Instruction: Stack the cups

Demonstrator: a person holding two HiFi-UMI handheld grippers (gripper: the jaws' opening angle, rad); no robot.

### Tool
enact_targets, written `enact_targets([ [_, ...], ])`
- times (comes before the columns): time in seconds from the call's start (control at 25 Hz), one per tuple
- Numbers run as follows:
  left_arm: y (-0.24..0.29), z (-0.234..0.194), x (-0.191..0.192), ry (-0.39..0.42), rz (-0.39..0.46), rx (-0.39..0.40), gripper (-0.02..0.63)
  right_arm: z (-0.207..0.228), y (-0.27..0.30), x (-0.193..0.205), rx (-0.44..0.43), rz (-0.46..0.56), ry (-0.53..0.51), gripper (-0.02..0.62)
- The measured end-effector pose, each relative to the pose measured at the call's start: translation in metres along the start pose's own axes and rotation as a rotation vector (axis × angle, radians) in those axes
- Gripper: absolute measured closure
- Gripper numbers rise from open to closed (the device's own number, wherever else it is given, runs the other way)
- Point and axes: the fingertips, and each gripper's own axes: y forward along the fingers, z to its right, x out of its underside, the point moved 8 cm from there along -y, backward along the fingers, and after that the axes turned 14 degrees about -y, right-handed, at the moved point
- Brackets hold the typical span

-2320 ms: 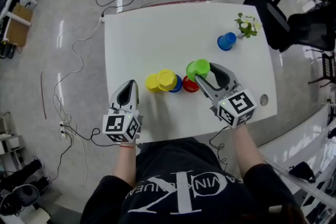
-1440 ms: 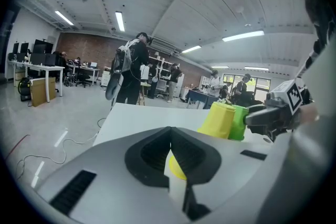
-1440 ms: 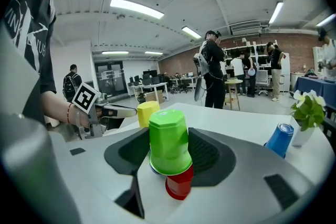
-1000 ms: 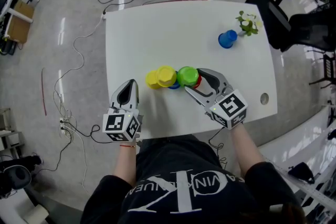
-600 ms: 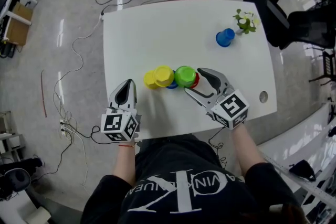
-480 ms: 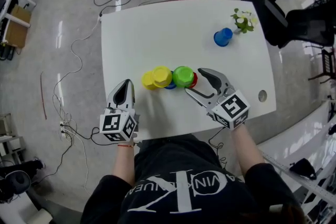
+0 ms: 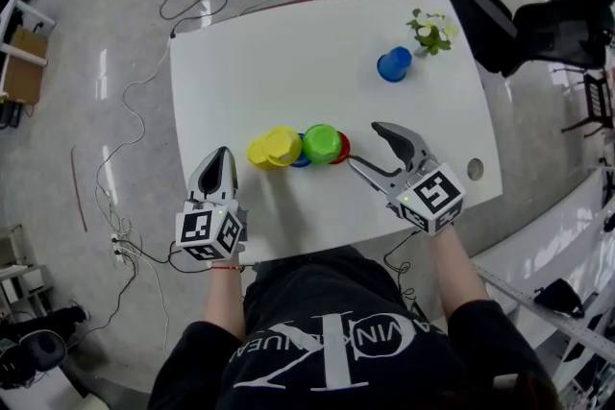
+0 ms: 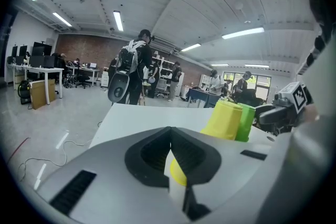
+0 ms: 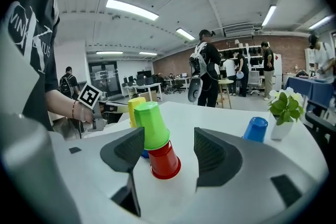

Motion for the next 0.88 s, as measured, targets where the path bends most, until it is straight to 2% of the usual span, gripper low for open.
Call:
enact_targets([
  [0.24,0.009,-0.004,-0.002,0.001,0.004,-0.017,0.603,0.022,-0.006,0.015,0.093,-0.033,0.017,0.318],
  [0.48,0.014,-0.006,-0.001,0.019,-0.005,-0.037,0.603,0.065,-0.002,0.036,0.318,-0.064,0.091,0.325],
  [0.72,0.017,-0.002,0.001,0.042,-0.015,-0.029,0.603,0.108,0.015,0.049,0.495,-0.106,0.087,0.322],
  [0.88,0.015,0.000,0.001,0.056,-0.020,-0.025,0.603,0.136,0.028,0.060,0.601,-0.125,0.128,0.321],
])
